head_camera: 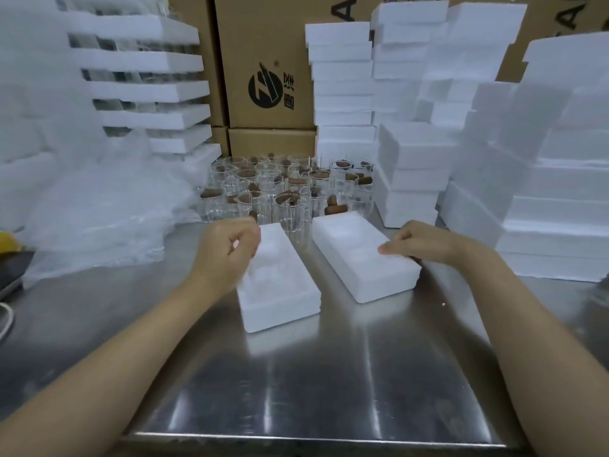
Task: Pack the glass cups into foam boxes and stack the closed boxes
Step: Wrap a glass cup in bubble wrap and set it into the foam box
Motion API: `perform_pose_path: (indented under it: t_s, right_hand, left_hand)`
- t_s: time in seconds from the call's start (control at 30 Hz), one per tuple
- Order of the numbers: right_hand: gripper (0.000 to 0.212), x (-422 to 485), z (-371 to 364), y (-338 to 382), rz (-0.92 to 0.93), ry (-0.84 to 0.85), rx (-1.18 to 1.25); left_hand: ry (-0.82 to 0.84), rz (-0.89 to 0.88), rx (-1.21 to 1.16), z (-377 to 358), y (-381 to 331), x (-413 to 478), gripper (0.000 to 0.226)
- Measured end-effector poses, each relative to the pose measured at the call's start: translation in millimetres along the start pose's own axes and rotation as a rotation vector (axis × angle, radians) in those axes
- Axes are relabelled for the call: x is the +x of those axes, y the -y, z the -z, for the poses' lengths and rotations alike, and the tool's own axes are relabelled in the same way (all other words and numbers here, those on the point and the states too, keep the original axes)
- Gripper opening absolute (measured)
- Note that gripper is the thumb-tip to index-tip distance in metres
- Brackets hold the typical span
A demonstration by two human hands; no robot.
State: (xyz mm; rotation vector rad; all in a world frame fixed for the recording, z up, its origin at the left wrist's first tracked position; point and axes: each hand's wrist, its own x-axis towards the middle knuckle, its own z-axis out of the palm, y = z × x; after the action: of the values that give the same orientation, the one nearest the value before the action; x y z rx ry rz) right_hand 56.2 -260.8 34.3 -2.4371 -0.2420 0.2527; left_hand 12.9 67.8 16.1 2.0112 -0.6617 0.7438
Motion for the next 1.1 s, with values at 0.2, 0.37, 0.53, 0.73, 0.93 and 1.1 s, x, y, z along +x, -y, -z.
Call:
perform_pose_path:
  t_s: [0.2,0.37,0.53,0.73,0.93,1.1]
  right_hand:
    - [0.057,-2,-13,10,0.040,-0.024,0.104]
    - [0.053,-2,-17,13,0.080,0.022,0.130]
    - [0.067,-2,-21,13,0.088,-0.092,0.169]
    - [0.064,1,-20,9,0.113,-0.116,0.245]
    - [0.063,4,-22,2,0.114,-0.105,0.186]
    - [0.064,3,-22,6,0.125,-0.091,0.192]
  left_hand:
    - [-0.055,0.773,-0.182,-7,23,8,0.013]
    - [-0.054,0.701,-0.144,-31,25,8,0.031]
    - [-0.369,0.774,-0.171,-32,39,33,0.019]
    - [-0.268,0.936,0.264,-34,61,57,0.070]
    - [-0.009,0.914,0.478,-39,68,58,0.068]
    - [0.028,0.888,0.434,-36,75,60,0.050]
